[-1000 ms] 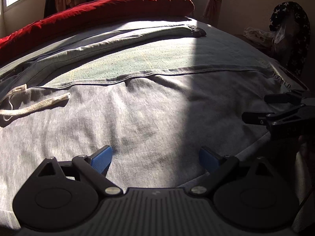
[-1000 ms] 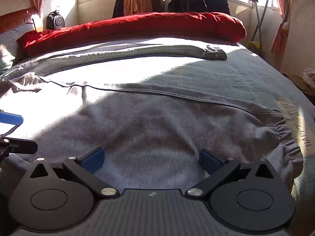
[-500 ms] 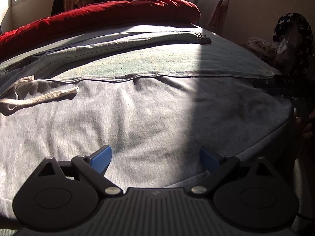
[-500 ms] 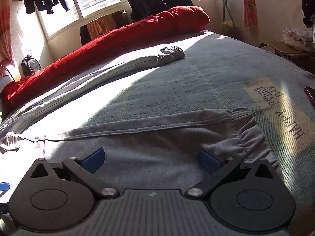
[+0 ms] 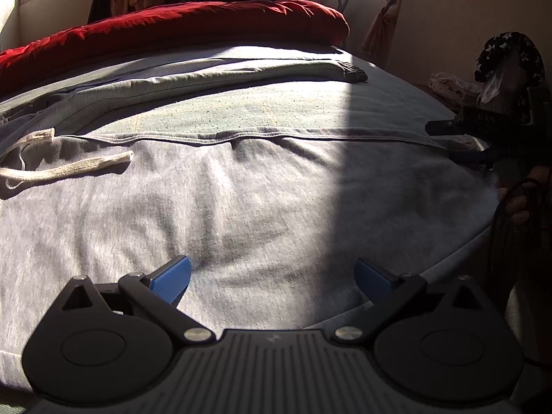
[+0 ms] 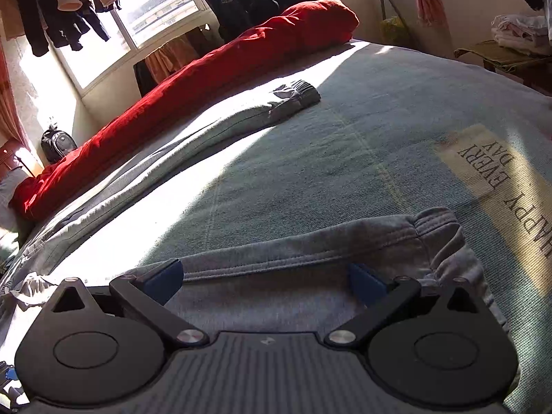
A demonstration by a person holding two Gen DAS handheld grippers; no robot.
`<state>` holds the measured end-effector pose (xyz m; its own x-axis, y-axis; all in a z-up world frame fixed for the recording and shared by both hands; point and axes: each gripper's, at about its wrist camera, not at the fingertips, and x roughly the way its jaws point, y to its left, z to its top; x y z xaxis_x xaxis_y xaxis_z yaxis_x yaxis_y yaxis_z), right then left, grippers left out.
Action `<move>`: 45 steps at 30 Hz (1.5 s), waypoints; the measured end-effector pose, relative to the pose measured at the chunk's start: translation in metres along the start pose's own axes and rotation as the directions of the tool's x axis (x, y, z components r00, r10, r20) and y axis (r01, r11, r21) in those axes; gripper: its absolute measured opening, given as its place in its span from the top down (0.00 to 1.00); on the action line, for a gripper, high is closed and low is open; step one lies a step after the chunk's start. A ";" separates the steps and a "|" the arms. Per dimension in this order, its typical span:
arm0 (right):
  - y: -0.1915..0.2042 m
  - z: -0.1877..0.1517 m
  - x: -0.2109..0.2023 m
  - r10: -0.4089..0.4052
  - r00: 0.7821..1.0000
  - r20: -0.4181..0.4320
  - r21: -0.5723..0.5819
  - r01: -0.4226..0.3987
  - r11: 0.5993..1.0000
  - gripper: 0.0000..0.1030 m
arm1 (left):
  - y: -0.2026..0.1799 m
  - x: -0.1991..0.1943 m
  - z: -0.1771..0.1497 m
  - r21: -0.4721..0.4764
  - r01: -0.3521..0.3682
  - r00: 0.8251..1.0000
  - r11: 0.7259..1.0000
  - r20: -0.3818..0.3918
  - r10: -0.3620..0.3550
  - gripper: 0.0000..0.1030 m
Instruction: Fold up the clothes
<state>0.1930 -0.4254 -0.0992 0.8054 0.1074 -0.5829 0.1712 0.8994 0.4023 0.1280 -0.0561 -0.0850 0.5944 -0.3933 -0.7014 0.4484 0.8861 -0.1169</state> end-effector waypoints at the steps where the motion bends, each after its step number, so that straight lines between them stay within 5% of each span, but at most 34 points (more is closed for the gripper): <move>1: -0.001 0.004 -0.001 -0.016 1.000 0.004 0.012 0.016 1.000 0.00 | 0.000 0.000 0.000 0.002 0.000 1.000 1.000 -0.001 0.000 0.02; 6: 0.002 0.012 -0.042 -0.017 1.000 0.003 0.071 0.017 0.997 0.00 | 0.000 0.000 -0.001 0.003 0.000 1.000 1.000 0.005 0.000 0.02; 14: 0.007 -0.016 -0.094 0.017 0.990 -0.138 0.071 -0.007 0.997 0.00 | -0.001 -0.002 -0.003 0.007 -0.003 1.000 1.000 0.012 0.003 0.02; 21: -0.015 -0.043 -0.076 0.036 0.981 -0.193 0.161 -0.005 0.987 0.00 | -0.001 -0.002 -0.005 0.007 -0.003 1.000 1.000 0.016 0.003 0.02; 29: -0.002 -0.024 -0.096 0.048 0.993 -0.112 0.158 -0.030 0.987 0.00 | -0.002 -0.004 -0.005 0.000 -0.012 1.000 1.000 0.009 0.012 0.02; 33: -0.010 -0.034 -0.074 -0.011 0.985 -0.172 0.147 0.036 0.988 0.00 | -0.001 -0.005 -0.006 0.001 -0.007 1.000 1.000 0.009 0.007 0.01; 37: -0.019 -0.035 -0.082 -0.060 0.988 -0.143 0.155 0.082 0.985 0.00 | 0.001 -0.006 -0.007 -0.005 0.000 1.000 1.000 0.009 0.000 0.01; 42: -0.001 -0.022 -0.096 0.023 0.995 -0.096 0.128 -0.010 0.992 0.00 | 0.000 -0.004 -0.006 -0.001 -0.008 1.000 1.000 0.004 0.008 0.01; 45: 0.005 -0.025 -0.080 0.054 0.988 -0.145 0.121 -0.037 0.992 0.00 | 0.000 -0.004 -0.006 0.004 -0.009 1.000 1.000 0.004 0.009 0.01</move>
<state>0.1154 -0.4187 -0.0684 0.7227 0.2163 -0.6564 0.2091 0.8369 0.5059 0.1210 -0.0531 -0.0864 0.6010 -0.3863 -0.6997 0.4455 0.8887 -0.1080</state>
